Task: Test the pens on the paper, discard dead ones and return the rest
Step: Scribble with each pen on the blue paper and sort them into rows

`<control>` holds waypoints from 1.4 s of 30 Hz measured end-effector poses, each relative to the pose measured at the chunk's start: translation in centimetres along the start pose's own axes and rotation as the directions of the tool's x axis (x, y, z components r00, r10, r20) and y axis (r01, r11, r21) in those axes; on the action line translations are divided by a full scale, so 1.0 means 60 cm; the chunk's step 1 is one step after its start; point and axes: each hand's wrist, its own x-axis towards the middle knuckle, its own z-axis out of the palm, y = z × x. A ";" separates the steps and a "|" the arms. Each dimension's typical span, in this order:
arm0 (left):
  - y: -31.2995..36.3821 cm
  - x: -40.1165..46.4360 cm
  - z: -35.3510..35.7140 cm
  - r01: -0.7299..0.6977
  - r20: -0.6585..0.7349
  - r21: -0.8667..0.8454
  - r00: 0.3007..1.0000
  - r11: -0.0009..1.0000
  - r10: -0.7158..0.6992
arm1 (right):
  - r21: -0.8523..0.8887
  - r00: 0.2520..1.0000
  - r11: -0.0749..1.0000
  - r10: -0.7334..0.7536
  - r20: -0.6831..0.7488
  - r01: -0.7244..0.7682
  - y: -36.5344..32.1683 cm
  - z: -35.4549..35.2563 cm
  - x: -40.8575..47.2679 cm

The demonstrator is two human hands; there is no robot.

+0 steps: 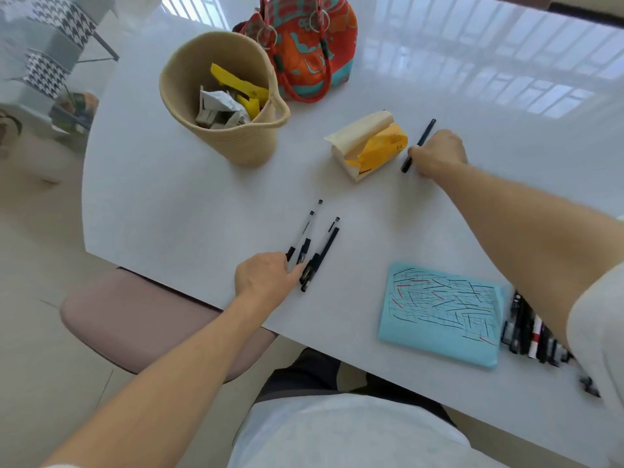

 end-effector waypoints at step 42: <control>0.228 -0.177 0.081 -0.739 -0.123 -0.158 0.673 0.655 0.729 | 0.851 0.991 0.511 0.113 0.072 -0.120 0.455 -0.025 -0.487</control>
